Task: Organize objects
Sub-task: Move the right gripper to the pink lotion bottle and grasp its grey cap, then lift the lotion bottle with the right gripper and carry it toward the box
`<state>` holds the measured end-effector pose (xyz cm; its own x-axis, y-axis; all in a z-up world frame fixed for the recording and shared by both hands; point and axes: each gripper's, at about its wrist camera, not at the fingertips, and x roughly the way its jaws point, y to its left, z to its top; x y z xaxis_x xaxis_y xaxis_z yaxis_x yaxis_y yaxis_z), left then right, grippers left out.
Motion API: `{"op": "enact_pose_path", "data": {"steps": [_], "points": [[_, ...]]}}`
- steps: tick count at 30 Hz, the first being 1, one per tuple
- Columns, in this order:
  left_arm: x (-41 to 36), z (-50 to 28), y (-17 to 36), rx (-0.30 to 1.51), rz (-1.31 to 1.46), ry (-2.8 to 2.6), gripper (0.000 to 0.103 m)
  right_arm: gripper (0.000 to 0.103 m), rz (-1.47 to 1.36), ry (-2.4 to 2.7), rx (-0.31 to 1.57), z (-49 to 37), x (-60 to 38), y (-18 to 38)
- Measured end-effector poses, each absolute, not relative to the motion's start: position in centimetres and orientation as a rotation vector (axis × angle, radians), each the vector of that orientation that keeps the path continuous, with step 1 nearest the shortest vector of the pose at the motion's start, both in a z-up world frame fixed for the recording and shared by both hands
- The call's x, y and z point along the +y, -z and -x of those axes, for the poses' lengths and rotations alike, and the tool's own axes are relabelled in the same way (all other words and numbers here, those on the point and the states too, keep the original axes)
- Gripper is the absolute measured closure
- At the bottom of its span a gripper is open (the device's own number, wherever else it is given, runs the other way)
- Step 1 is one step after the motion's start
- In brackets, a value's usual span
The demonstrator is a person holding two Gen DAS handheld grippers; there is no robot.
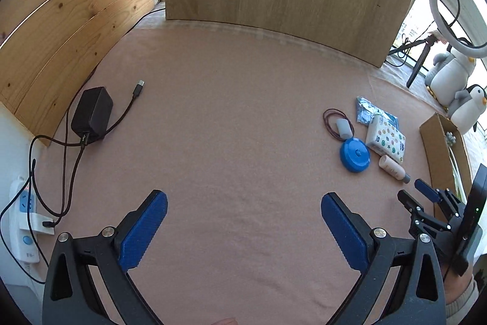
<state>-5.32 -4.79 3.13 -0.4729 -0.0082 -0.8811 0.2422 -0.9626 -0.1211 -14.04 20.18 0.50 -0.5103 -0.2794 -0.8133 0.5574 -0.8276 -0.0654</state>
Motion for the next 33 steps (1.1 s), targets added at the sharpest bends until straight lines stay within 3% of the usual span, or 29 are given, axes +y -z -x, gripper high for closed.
{"op": "enact_pose_path", "data": {"steps": [9,11,14,23,25,31,33], "points": [[-5.3,4.4,-2.0,0.369,-1.565,2.518,0.001,0.06,-1.15,2.259,0.514,15.8,18.5,0.4],[-4.6,4.5,-1.6,0.38,-1.593,2.524,0.001,0.082,-1.159,2.234,0.493,15.5,18.3,0.4],[-3.1,4.7,-1.0,0.38,-1.647,2.534,0.001,0.089,-1.146,2.229,0.507,14.0,17.8,0.7],[2.8,5.9,2.1,0.485,-1.857,2.56,0.002,0.09,-1.131,2.171,0.417,5.8,16.2,1.0],[4.1,6.1,2.7,0.472,-1.897,2.543,0.015,0.09,-1.117,2.169,0.421,3.6,15.7,1.0],[6.7,5.7,3.6,0.434,-1.944,2.525,0.017,0.09,-1.088,2.157,0.413,0.1,14.5,0.9],[7.0,5.4,3.9,0.426,-1.95,2.514,0.022,0.09,-1.082,2.164,0.414,-0.2,14.5,0.9]]}}
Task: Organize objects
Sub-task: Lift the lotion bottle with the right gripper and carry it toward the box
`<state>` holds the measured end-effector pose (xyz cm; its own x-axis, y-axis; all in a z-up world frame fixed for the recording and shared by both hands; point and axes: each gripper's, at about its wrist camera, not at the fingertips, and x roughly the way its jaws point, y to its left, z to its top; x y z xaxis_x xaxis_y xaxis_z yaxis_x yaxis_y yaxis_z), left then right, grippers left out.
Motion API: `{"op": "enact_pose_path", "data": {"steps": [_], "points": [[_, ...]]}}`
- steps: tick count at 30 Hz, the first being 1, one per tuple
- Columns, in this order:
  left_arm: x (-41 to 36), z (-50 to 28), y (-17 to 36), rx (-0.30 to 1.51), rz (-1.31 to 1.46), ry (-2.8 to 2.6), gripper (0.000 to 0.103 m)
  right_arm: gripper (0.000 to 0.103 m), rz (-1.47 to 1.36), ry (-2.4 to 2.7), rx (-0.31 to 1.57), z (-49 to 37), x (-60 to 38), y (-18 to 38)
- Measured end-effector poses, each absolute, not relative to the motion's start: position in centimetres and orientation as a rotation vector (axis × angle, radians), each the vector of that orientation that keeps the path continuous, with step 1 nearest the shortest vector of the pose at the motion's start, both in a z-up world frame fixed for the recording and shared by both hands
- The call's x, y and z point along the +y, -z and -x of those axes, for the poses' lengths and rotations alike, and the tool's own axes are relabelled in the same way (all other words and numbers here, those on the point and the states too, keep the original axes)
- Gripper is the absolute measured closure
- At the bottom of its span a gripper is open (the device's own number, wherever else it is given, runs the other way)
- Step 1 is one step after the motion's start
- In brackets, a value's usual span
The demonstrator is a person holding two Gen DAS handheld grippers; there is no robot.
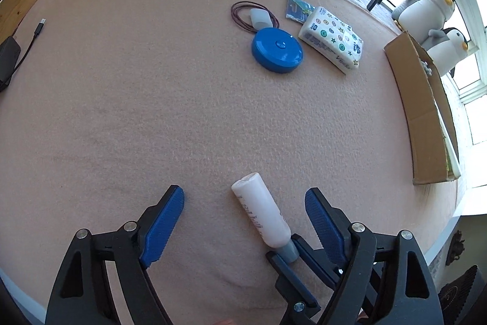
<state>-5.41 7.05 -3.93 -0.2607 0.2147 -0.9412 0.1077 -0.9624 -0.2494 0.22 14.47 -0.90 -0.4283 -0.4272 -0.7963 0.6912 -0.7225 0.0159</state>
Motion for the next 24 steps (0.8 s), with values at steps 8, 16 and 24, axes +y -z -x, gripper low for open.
{"op": "enact_pose_path", "data": {"steps": [8,16,24], "points": [[8.6,5.2,3.5,-0.361,1.847,-2.432,0.07,0.09,-1.07,2.177,0.411,-0.4,14.4,0.9],[8.2,5.2,3.2,-0.387,1.84,-2.431,0.073,0.09,-1.063,2.18,0.411,-0.4,14.2,0.9],[8.2,5.4,0.5,-0.36,1.765,-2.483,0.073,0.09,-1.021,2.207,0.369,0.1,14.5,-0.3]]}}
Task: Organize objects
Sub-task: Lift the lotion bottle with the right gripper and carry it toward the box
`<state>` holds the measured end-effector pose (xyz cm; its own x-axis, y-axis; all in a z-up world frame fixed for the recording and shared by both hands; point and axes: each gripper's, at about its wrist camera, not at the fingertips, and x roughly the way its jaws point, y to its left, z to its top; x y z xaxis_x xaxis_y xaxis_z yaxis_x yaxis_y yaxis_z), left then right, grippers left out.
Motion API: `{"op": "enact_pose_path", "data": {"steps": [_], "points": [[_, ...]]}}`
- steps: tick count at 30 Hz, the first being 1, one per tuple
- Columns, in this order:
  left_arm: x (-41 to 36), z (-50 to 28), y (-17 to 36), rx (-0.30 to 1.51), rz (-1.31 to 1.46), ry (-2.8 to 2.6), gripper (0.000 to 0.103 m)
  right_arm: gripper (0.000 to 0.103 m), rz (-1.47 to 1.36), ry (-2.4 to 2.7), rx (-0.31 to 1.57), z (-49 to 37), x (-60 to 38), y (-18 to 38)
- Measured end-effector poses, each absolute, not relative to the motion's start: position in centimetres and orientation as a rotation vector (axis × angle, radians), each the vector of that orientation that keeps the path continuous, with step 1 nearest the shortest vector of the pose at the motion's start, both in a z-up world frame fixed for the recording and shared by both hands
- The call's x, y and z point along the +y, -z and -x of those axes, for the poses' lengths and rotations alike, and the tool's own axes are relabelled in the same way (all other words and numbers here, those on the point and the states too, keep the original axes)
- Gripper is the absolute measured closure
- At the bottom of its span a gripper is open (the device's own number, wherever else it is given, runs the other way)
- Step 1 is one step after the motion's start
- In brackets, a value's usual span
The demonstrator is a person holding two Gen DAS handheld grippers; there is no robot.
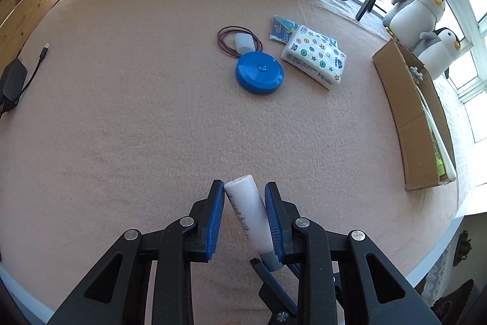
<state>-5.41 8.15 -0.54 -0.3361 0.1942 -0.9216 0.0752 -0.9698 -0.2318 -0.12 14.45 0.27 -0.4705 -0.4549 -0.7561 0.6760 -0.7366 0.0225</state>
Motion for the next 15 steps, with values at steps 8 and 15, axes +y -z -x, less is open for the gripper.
{"op": "enact_pose_path", "data": {"steps": [8,15], "points": [[8.3,6.1,-5.1,-0.319,1.618,-2.58,0.073,0.09,-0.908,2.258,0.322,1.1,14.7,-4.2],[7.5,5.5,-9.5,-0.327,1.515,-2.625,0.073,0.09,-0.804,2.297,0.309,1.8,14.6,-7.7]]}}
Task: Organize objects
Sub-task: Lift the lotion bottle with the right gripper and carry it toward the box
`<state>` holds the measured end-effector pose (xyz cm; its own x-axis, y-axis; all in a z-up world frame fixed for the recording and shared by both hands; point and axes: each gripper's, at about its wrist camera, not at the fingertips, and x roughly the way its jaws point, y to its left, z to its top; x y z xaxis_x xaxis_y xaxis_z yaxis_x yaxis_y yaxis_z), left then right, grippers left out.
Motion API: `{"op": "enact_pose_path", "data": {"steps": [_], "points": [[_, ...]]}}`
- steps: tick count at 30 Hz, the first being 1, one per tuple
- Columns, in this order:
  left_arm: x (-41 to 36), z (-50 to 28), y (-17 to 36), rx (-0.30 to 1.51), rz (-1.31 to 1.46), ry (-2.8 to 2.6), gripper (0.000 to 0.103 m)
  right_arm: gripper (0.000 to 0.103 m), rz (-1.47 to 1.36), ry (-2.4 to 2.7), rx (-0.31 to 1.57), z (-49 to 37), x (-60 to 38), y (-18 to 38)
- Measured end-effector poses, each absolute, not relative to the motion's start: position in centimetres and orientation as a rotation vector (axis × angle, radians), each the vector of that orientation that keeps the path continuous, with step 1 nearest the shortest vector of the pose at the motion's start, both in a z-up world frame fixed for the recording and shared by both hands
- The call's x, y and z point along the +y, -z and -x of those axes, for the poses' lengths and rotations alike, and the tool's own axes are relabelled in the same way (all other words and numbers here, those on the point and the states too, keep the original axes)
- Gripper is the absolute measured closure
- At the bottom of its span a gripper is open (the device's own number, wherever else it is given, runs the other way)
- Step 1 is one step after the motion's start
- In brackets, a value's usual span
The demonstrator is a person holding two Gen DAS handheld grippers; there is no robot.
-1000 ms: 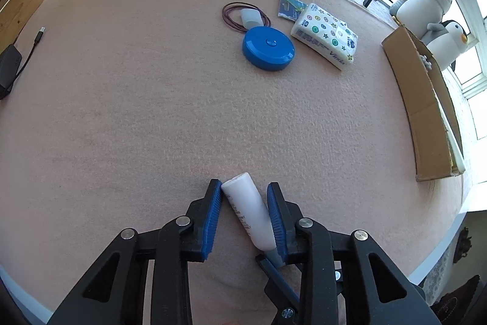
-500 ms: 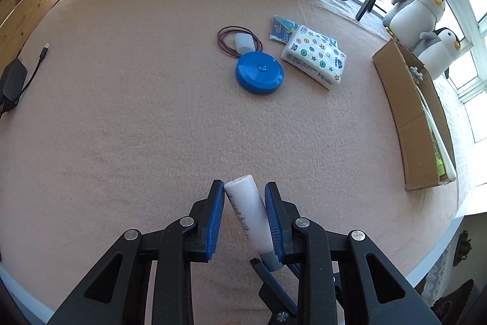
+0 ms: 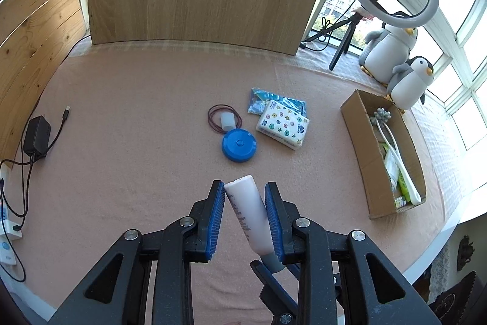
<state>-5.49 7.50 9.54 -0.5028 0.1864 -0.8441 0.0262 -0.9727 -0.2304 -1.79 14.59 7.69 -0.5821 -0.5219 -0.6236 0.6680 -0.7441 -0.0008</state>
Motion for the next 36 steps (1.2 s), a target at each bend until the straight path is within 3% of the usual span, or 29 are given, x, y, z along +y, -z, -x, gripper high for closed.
{"op": "enact_pose_path", "data": {"steps": [20,36], "points": [[10.3,5.7,-12.2,-0.218,1.449,-2.646,0.073,0.09,-0.728,2.348,0.252,-0.7,16.4,-9.5],[21.1,8.4,-12.2,-0.009,1.395,-2.519,0.073,0.09,-0.754,2.503,0.121,2.4,23.6,-9.0]]}}
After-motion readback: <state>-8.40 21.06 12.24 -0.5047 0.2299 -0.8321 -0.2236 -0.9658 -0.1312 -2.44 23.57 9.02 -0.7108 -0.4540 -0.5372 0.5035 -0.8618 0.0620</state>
